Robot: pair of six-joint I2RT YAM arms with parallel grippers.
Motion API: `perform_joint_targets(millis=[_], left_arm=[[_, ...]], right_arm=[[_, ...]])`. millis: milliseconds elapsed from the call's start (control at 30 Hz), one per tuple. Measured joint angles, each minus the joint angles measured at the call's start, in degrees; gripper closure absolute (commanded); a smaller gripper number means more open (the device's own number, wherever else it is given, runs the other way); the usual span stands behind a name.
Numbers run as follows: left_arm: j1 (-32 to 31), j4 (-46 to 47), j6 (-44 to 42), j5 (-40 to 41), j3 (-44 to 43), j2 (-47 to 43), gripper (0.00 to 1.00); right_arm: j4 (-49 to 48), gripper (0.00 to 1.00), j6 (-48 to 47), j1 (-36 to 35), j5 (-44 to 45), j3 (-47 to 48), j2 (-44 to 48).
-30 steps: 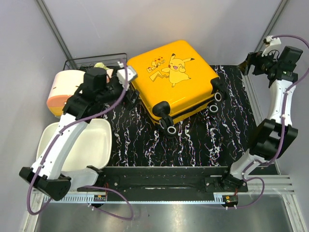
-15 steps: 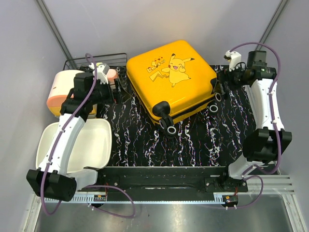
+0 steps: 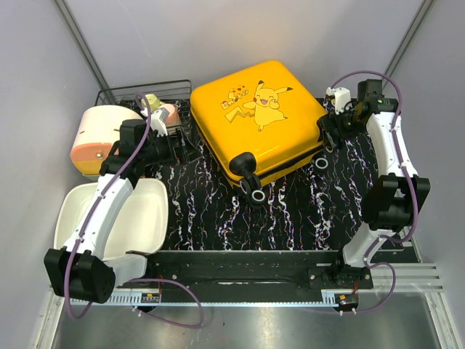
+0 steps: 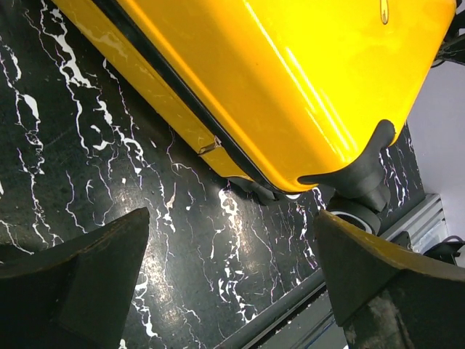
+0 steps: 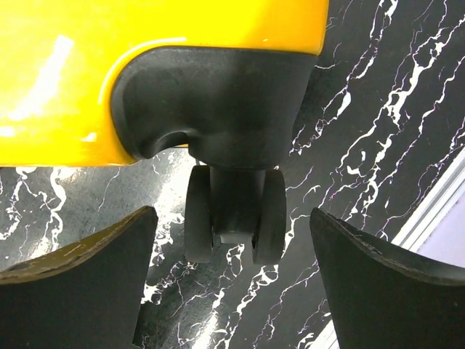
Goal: Open, take out, and arrange the luggage
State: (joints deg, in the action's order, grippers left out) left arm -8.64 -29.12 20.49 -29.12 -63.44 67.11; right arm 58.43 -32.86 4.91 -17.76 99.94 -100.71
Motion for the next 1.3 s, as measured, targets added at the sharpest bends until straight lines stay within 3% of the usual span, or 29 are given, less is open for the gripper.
perform_joint_targets(millis=[67,167,267,333,500,700,933,967,1000,1033,1100,1133,1300], left_arm=[[0.0,0.7,0.4,0.0,1.2,0.0,0.01],[0.0,1.3,1.0,0.0,1.9,0.0,0.01],[0.0,3.0,1.4,-0.2,1.9,0.5,0.01],[0.0,3.9,1.7,-0.2,1.9,1.3,0.01],[0.5,6.0,3.5,-0.2,2.1,4.1,0.01],[1.8,8.7,4.7,-1.1,2.1,6.4,0.01],[2.0,15.0,7.3,-5.0,2.1,9.9,0.02],[2.0,16.0,7.8,-5.7,2.0,10.9,0.02],[2.0,16.8,8.4,-6.4,1.8,12.2,0.02],[2.0,17.4,8.9,-7.0,1.6,13.4,0.02],[1.8,18.6,9.7,-8.3,0.4,16.3,0.02],[1.7,19.1,10.0,-8.7,-0.3,17.6,0.02],[0.3,20.5,11.1,-10.6,-6.9,24.4,0.02]], right_arm=[[-0.1,0.15,-0.3,0.0,0.3,0.0,-0.3],[-0.9,0.36,-0.4,0.0,0.5,-0.8,-0.5],[-1.7,0.68,-0.7,0.0,0.9,-1.4,-1.0],[-2.5,1.00,-0.4,0.0,1.0,-1.7,-1.1],[-5.3,1.00,-1.2,0.0,1.1,-5.0,1.1],[-9.9,1.00,-1.4,0.0,1.2,-15.1,10.3],[-2.7,1.00,1.8,0.0,1.4,-23.1,24.7],[-0.3,0.99,2.2,0.1,1.2,-23.5,26.5],[1.7,0.60,2.4,0.1,0.8,-23.5,27.8],[3.8,0.39,2.7,0.2,0.2,-23.5,29.1],[8.0,0.07,2.8,0.6,-1.8,-23.5,31.5],[10.1,0.01,2.1,0.6,-3.4,-23.5,32.5],[17.5,0.00,-1.3,-0.6,-9.0,-15.9,34.6]])
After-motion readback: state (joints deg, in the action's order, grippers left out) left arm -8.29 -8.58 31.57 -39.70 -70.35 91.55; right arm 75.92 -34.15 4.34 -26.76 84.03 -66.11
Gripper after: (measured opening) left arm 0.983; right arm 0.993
